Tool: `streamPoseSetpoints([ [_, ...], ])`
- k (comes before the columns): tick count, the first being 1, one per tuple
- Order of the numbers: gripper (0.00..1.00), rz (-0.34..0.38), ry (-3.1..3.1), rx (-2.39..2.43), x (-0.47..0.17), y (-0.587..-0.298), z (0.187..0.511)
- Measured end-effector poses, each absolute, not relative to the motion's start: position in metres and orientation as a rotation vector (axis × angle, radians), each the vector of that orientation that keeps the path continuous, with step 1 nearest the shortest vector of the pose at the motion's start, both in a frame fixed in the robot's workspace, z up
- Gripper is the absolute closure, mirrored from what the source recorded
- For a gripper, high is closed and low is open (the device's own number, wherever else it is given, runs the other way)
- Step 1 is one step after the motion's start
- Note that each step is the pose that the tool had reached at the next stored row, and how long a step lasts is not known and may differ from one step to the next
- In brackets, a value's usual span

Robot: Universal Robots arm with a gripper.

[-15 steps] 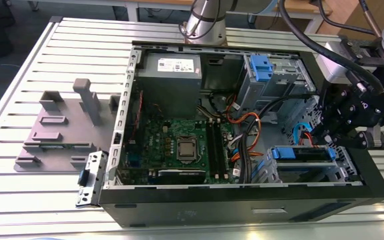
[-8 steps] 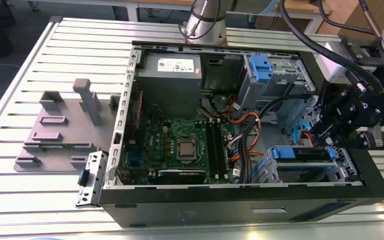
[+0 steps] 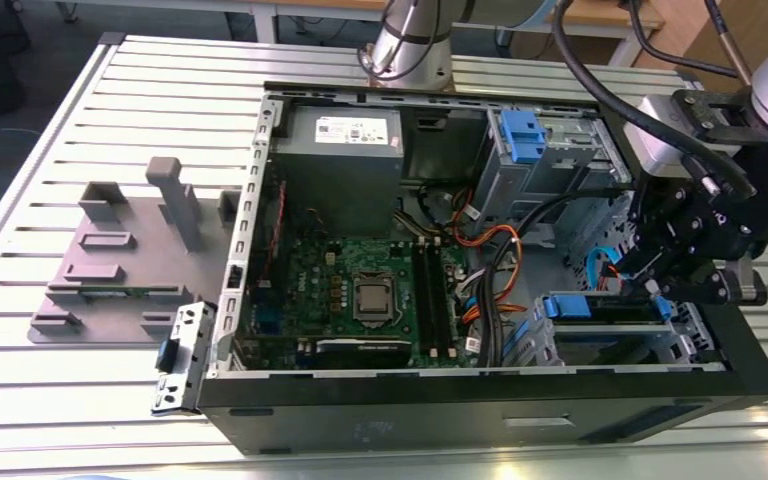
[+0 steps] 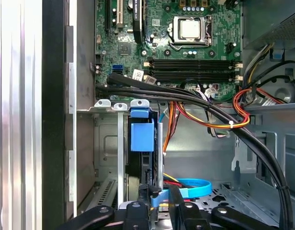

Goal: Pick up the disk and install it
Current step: 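Insert the second disk wire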

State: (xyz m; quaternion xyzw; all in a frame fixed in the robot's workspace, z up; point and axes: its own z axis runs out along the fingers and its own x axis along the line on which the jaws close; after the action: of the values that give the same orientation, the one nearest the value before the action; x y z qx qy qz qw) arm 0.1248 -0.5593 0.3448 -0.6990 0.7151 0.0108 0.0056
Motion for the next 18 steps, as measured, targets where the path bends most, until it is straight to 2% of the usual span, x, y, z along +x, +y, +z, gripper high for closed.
streamPoseSetpoints([
  [9,0.71,0.034,2.238,-2.188,0.1248,-0.5593,0.3441],
  [11,0.83,0.034,2.238,-2.188,0.1248,-0.5593,0.3440],
  [18,0.84,0.034,2.238,-2.188,0.1248,-0.5593,0.3435],
])
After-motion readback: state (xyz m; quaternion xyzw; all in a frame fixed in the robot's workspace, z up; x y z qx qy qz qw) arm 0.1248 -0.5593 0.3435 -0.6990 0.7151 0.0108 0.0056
